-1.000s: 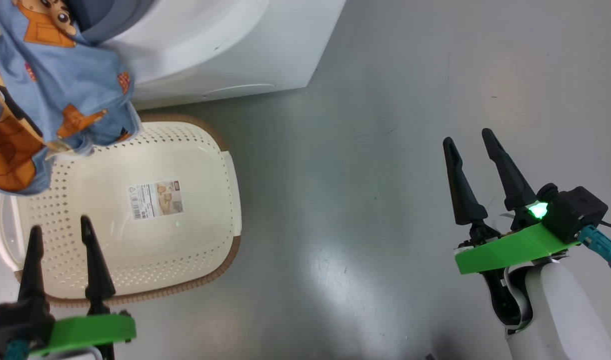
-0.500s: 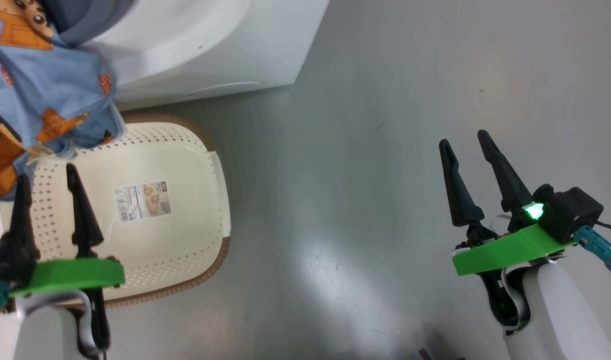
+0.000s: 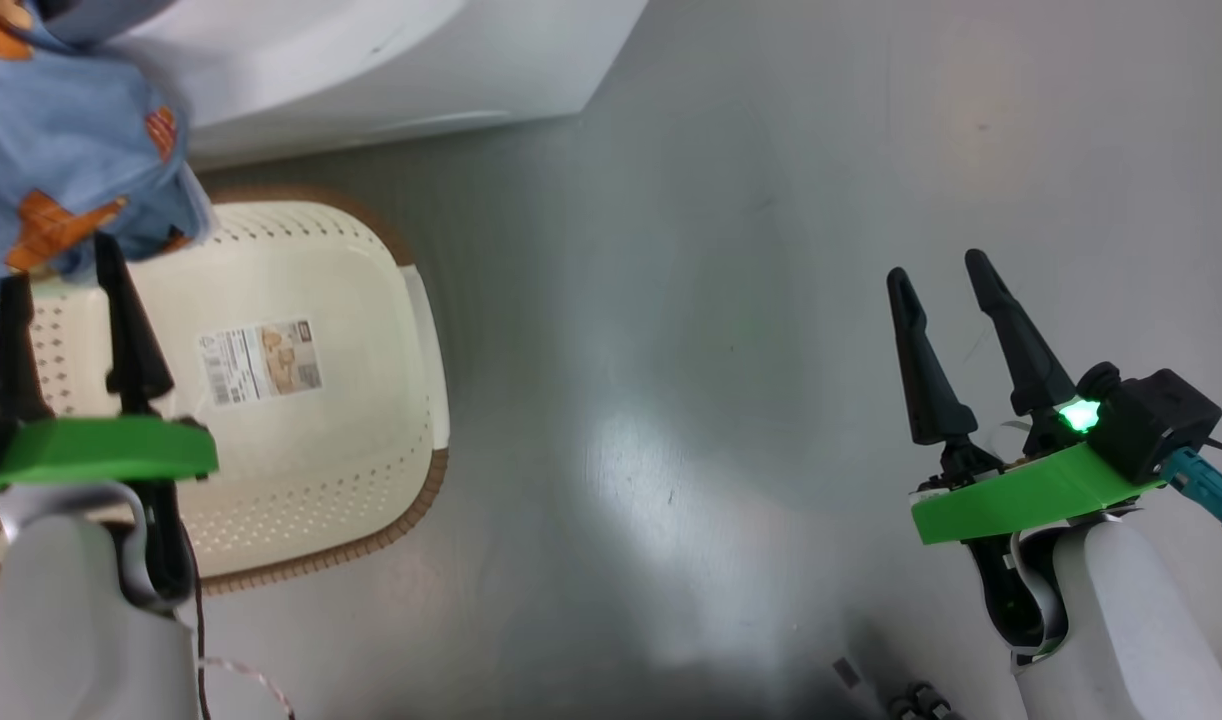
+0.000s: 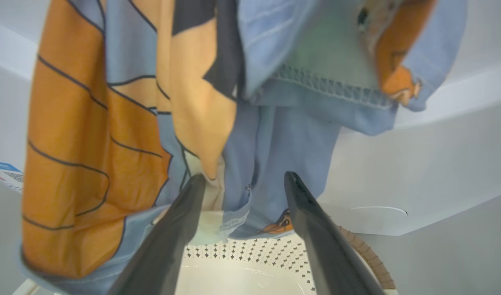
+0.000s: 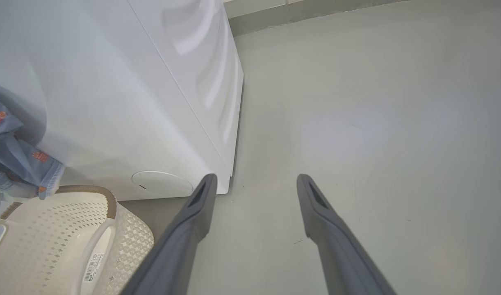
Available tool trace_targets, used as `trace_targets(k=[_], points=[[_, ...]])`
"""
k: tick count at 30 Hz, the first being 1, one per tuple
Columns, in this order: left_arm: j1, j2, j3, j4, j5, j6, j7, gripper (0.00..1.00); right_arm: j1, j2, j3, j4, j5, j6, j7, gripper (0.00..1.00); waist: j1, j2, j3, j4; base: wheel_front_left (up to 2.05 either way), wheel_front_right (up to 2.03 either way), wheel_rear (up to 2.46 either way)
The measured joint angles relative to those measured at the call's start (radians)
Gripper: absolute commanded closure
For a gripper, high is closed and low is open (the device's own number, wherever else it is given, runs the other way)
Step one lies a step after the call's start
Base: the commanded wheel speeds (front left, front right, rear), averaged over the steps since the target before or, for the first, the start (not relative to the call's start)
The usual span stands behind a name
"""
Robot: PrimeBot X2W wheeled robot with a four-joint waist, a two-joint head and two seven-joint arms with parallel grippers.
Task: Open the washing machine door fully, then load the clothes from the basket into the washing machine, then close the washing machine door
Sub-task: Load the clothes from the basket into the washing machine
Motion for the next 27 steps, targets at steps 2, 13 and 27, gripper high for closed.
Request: trace_targets(k=[2, 13, 27], points=[[-0.025, 0.000, 0.004, 0.010, 0.000, -0.009, 0.000, 0.00, 0.000, -0.001, -0.002, -0.005, 0.000, 0.000, 0.000, 0.00, 0.0000, 0.0000, 0.015, 0.001, 0.00, 0.00, 0.00], [-0.120, -0.012, 0.027, 0.047, -0.032, -0.052, 0.000, 0.00, -0.021, 0.000, -0.002, -0.013, 0.000, 0.000, 0.000, 0.00, 0.0000, 0.0000, 0.055, 0.009, 0.00, 0.00, 0.00], [-0.215, 0.002, 0.031, 0.132, -0.123, -0.068, -0.001, 1.00, -0.021, -0.002, -0.006, -0.006, -0.001, 0.000, 0.000, 0.00, 0.0000, 0.0000, 0.055, 0.007, 0.00, 0.00, 0.00]])
